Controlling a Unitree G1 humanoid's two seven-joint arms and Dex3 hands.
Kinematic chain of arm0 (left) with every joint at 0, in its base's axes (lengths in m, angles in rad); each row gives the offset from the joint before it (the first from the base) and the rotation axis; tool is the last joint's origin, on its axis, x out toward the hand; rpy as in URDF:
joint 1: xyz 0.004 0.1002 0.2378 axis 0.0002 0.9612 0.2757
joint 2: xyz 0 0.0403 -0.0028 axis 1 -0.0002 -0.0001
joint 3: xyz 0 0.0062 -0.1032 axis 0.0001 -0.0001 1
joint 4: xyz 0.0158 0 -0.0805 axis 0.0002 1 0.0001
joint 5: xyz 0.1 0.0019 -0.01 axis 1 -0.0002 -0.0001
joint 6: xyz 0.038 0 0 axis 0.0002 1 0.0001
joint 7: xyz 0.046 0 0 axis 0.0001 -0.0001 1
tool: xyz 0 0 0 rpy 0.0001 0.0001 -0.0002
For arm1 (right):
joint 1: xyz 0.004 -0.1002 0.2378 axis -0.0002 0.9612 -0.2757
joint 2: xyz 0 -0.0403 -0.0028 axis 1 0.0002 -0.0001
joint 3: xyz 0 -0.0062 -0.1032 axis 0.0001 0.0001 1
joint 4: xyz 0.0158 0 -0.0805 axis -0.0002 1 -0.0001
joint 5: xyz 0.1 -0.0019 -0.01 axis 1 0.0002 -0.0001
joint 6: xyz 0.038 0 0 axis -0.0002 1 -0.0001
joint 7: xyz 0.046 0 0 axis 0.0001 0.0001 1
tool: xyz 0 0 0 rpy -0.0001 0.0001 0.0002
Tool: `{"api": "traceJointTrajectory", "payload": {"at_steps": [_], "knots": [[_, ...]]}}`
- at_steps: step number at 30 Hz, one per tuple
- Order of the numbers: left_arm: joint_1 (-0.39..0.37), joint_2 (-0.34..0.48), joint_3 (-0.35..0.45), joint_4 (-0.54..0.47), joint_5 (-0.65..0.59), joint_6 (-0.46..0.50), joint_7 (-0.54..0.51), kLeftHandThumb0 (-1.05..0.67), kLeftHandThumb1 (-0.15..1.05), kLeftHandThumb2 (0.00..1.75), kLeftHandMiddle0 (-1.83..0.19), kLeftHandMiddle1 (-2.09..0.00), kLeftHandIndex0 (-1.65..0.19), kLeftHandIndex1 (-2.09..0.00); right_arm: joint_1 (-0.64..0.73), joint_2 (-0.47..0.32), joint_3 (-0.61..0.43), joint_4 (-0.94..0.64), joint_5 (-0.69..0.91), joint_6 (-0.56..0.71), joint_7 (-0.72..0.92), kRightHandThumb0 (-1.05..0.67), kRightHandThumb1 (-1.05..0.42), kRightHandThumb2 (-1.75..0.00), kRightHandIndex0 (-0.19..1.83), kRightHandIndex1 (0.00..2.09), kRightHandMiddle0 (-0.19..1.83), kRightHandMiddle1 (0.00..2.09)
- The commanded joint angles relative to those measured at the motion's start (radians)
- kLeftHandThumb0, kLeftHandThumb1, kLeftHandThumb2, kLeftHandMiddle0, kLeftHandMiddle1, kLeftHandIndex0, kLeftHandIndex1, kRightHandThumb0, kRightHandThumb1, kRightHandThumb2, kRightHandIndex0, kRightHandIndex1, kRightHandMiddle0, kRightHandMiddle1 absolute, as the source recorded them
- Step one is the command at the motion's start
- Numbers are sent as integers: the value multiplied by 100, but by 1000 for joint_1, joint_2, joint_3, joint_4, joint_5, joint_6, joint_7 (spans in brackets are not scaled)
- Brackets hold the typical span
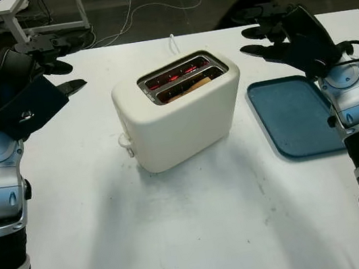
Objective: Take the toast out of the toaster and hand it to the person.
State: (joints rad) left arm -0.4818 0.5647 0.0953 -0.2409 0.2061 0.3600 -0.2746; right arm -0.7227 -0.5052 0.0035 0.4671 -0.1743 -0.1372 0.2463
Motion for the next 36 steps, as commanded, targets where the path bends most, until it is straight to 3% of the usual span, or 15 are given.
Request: {"api": "traceJointTrajectory", "payload": {"at_steps": [1,10,28,36], "knots": [[-1,4,9,0,-6,-15,-1,-9,89,0,-43,-81,-69,-8,6,0,1,2,-7,-11,-7,-23,-92,-8,69,1,63,1],[3,4,12,2,-18,-29,-4,-3,89,0,-41,-82,-68,-8,5,-4,3,6,-12,-9,-4,-23,-92,-9,69,1,63,1],[2,8,5,-2,-9,-3,-5,-10,89,0,-41,-83,-68,-8,4,-1,6,-2,-11,3,-1,-16,-92,-9,68,0,62,0],[-3,4,-3,0,-6,5,-1,-10,89,0,-42,-83,-68,-8,5,-4,6,0,-18,-2,-6,-23,-92,-8,70,1,63,0]]}}
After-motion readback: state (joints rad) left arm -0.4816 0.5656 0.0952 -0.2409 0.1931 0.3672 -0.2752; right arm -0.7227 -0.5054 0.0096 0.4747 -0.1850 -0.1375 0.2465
